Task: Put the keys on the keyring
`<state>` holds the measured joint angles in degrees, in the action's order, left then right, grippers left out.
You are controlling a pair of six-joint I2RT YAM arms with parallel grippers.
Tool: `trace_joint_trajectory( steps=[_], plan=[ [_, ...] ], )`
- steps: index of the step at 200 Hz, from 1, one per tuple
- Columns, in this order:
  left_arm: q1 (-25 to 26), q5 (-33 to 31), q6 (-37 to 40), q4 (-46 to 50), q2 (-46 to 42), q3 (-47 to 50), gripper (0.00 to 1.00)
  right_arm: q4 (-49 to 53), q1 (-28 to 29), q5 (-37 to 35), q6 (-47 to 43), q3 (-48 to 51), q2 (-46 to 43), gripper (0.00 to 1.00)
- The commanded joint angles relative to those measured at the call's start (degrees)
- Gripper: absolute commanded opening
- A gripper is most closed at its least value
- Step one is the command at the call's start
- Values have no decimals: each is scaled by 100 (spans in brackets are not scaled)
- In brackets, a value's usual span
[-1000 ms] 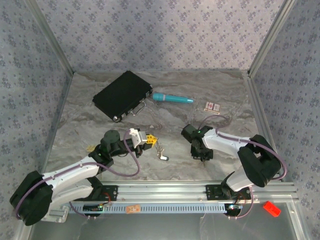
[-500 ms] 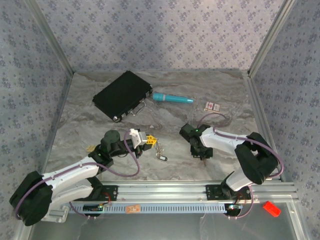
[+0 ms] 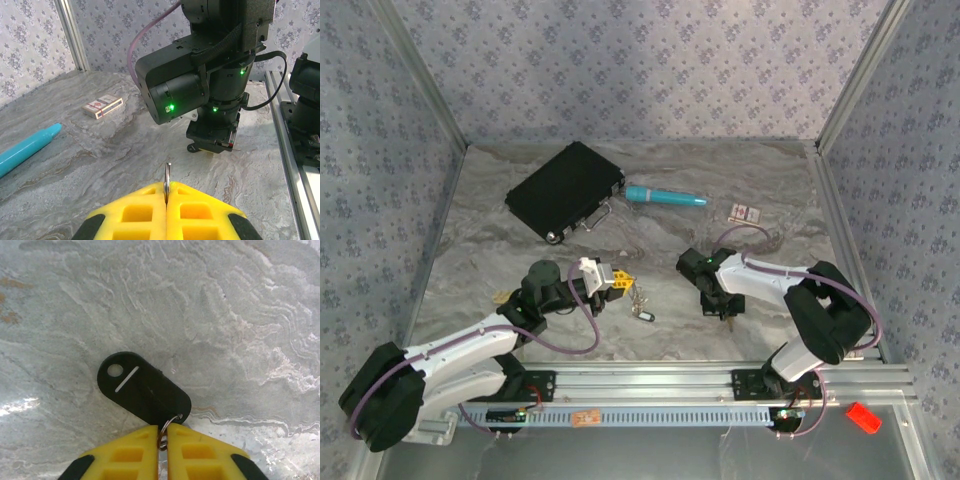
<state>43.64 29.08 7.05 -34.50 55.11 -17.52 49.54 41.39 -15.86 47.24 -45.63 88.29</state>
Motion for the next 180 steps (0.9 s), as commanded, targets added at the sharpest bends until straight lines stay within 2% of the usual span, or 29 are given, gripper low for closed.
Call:
trace_joint_trajectory(
  steps=[1,54,90,140,180],
  plan=[
    [43,26,106,-101,-135,1,0,247,46,-181,48,-146,32,9],
    [48,2,123,-41,-184,3,0,256,369,-146,-236,-464,-412,0],
    [44,-16,121,-70,-149,18,0,-780,301,1061,-655,-217,-969,0],
    [44,-17,86,-94,-126,25,0,-1736,-155,2657,-1027,171,-1100,0],
    [46,-10,81,-118,-84,29,0,-1795,-193,3117,-1246,107,-727,0]
  ],
)
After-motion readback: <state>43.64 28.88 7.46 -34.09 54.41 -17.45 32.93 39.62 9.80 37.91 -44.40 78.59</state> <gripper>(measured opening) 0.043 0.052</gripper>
